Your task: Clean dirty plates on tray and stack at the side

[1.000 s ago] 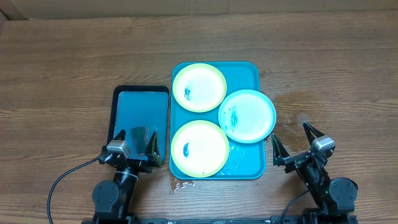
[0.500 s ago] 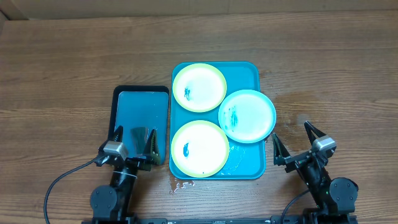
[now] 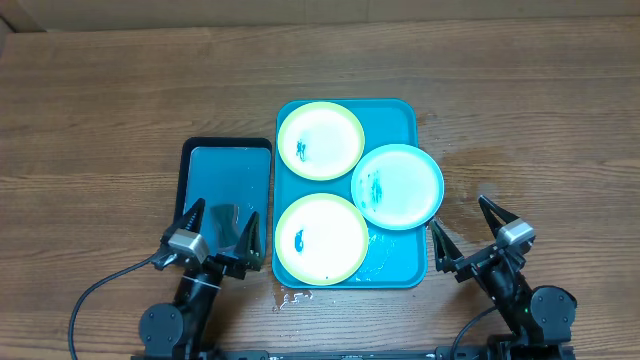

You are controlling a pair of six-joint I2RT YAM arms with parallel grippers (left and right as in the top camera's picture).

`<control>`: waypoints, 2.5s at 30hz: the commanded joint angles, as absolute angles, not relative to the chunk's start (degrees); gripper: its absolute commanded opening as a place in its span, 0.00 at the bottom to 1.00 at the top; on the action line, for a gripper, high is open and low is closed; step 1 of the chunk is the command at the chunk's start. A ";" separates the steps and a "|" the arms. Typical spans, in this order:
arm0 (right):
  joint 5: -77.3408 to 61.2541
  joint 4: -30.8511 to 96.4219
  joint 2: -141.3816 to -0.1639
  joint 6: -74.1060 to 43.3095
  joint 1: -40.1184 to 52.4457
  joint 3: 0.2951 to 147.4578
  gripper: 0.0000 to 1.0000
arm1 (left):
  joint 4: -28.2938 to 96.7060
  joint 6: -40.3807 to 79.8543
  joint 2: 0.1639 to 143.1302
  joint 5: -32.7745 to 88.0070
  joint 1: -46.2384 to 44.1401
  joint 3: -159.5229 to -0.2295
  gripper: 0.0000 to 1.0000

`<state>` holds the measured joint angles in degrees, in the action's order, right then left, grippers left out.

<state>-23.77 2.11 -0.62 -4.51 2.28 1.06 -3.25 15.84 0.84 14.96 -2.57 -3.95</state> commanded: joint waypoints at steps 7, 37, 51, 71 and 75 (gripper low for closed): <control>-24.40 2.72 -0.23 -5.61 2.57 2.02 1.00 | -0.03 12.60 0.32 16.14 -2.17 -8.49 1.00; -20.43 51.64 -36.95 -4.27 2.57 53.74 1.00 | 48.88 7.86 52.18 20.86 -2.26 -64.71 1.00; -29.54 63.35 -55.90 -10.57 2.57 65.67 0.97 | 78.74 8.80 79.20 25.17 -2.26 -85.01 0.95; -9.85 59.94 -68.82 -30.57 30.13 54.06 0.63 | 69.08 29.80 82.21 -9.41 -11.09 -67.57 0.87; -7.94 57.12 -71.07 -31.75 34.54 54.04 0.68 | 60.88 28.69 83.90 -4.10 -6.17 -61.39 0.81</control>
